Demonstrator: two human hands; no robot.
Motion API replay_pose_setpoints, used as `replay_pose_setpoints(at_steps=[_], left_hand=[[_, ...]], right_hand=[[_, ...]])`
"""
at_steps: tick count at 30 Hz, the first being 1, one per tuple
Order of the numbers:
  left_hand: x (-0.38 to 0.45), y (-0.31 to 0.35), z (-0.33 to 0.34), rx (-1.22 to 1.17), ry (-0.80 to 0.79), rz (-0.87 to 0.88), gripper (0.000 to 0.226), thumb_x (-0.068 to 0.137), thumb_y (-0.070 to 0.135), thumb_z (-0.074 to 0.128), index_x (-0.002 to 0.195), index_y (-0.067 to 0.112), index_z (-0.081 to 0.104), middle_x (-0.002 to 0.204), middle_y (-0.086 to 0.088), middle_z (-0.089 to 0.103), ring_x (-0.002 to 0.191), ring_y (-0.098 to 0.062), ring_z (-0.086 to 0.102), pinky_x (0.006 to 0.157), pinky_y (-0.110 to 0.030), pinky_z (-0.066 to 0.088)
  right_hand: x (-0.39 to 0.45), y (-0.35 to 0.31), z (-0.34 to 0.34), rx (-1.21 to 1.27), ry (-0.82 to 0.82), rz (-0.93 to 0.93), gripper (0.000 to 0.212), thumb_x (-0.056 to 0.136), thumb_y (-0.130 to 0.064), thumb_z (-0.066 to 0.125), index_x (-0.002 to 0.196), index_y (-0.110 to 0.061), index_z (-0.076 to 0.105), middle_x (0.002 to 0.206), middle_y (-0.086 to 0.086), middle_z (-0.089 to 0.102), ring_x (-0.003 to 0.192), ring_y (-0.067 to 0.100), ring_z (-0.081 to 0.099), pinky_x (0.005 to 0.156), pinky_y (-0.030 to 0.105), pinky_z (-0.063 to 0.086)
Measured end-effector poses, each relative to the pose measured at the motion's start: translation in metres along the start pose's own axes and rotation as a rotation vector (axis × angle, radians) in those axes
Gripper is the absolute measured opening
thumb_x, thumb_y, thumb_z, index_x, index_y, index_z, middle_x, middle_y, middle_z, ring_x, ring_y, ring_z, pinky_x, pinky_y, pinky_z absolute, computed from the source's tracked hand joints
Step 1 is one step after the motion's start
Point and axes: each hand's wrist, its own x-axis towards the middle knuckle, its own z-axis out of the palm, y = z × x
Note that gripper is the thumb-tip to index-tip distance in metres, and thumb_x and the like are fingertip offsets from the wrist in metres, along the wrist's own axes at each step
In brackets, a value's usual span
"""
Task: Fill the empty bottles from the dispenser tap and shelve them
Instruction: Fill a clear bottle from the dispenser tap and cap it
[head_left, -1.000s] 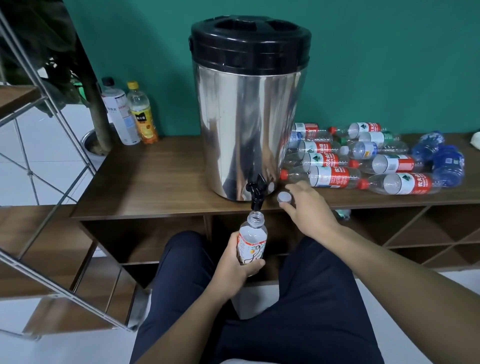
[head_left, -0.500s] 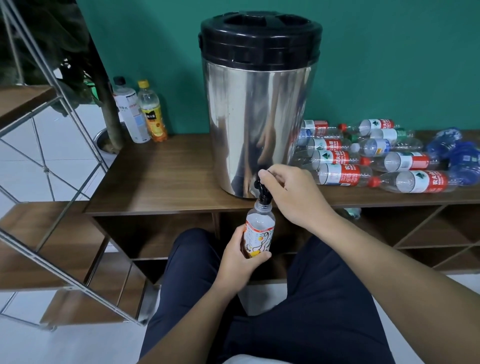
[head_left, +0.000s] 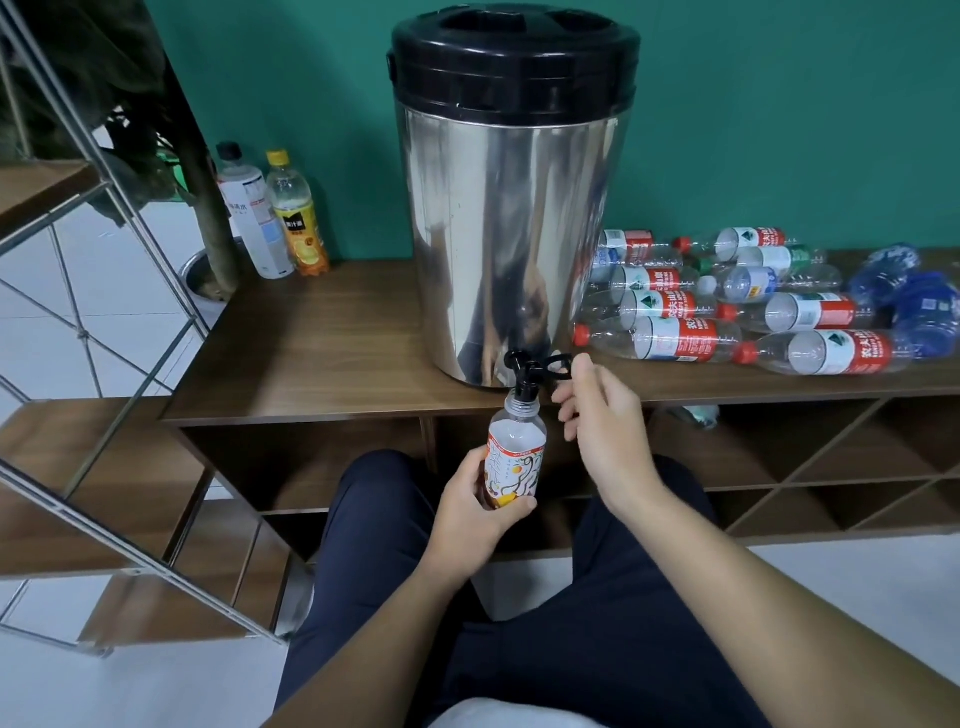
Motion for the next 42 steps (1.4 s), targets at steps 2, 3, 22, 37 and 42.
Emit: replay_pose_setpoints(at_steps=[2, 3, 22, 37, 42], left_hand=[[-0.001, 0.0, 0.0, 0.007, 0.005, 0.005, 0.069, 0.088, 0.009, 0.095, 0.146, 0.027, 0.063, 0.134, 0.008, 0.078, 0.127, -0.012, 0.073, 0.114, -0.044, 0.059], [-0.001, 0.001, 0.0, 0.012, 0.006, 0.008, 0.068, 0.088, 0.009, 0.095, 0.146, 0.027, 0.064, 0.135, 0.007, 0.078, 0.127, -0.014, 0.073, 0.114, -0.046, 0.059], [-0.018, 0.01, -0.003, 0.005, -0.054, 0.013, 0.065, 0.094, 0.021, 0.093, 0.151, 0.026, 0.063, 0.143, 0.002, 0.075, 0.136, -0.02, 0.07, 0.114, -0.059, 0.058], [-0.018, 0.001, -0.002, -0.041, -0.097, -0.015, 0.07, 0.099, 0.011, 0.087, 0.158, 0.023, 0.051, 0.148, 0.001, 0.072, 0.143, -0.021, 0.065, 0.115, -0.043, 0.059], [-0.018, 0.003, -0.002, -0.045, -0.093, -0.003, 0.07, 0.099, 0.011, 0.087, 0.16, 0.023, 0.053, 0.149, 0.003, 0.072, 0.142, -0.018, 0.066, 0.113, -0.038, 0.059]], right_hand=[[-0.013, 0.019, 0.003, -0.003, -0.01, -0.008, 0.045, 0.113, -0.056, 0.048, 0.106, -0.022, 0.077, 0.1, 0.0, 0.078, 0.09, 0.011, 0.072, 0.081, 0.04, 0.058], [-0.021, 0.028, 0.004, -0.021, -0.045, -0.009, 0.041, 0.114, -0.053, 0.048, 0.11, -0.025, 0.077, 0.107, -0.004, 0.08, 0.1, 0.01, 0.074, 0.088, 0.04, 0.059], [-0.069, 0.088, -0.003, 0.074, -0.281, 0.039, 0.052, 0.102, -0.008, 0.077, 0.149, -0.025, 0.065, 0.136, -0.012, 0.076, 0.13, 0.011, 0.07, 0.111, 0.041, 0.058], [-0.068, 0.086, -0.007, 0.249, -0.262, 0.059, 0.046, 0.1, 0.008, 0.071, 0.14, -0.015, 0.07, 0.128, -0.006, 0.08, 0.122, 0.013, 0.075, 0.095, 0.02, 0.059], [-0.067, 0.089, -0.008, 0.252, -0.25, 0.065, 0.045, 0.099, 0.007, 0.073, 0.137, -0.017, 0.072, 0.127, -0.005, 0.081, 0.123, 0.014, 0.075, 0.096, 0.021, 0.059]])
